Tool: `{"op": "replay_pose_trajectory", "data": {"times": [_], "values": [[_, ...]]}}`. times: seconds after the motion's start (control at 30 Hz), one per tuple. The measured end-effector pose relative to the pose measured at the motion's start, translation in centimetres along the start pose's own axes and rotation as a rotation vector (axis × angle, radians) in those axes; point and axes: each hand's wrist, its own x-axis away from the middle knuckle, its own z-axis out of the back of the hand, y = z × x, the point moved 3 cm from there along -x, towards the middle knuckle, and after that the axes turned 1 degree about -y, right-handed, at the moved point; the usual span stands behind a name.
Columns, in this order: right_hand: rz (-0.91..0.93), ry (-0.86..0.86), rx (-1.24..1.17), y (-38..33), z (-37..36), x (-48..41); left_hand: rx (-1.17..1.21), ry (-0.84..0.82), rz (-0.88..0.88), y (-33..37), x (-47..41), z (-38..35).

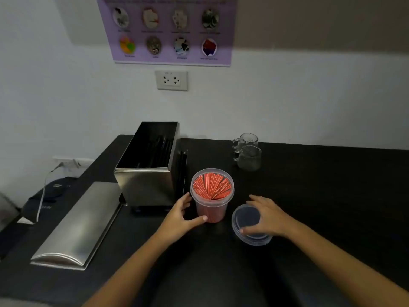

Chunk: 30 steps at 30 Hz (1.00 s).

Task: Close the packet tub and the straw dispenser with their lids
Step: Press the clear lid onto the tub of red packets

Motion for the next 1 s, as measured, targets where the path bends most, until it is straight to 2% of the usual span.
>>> {"op": "replay_pose_trajectory", "data": {"times": [0.17,0.43,0.7,0.87,1.0], "values": [[-0.087,-0.074,0.087,0.0,-0.5,-0.2,0.059,-0.069,0.027,-0.1,-1.5,-1.3],[-0.12,-0.13,0.091,0.1,-0.5,-0.2,0.019,-0.172,-0.046,-0.3,-3.8,-1.3],[-0.153,0.09,-0.25,1.5,3.2,0.7,0.017,-0.203,-0.117,-0.2,-5.1,-1.1],[-0.026,0.212,-0.414,0.0,5.9,1.3,0.01,-0.198,-0.134,-0.3,-5.4,-0.9],[0.066,0.277,-0.433,-3.0,7.6,1.1,0.012,-0.229,-0.153,0.0,-5.2,-0.8]]}}
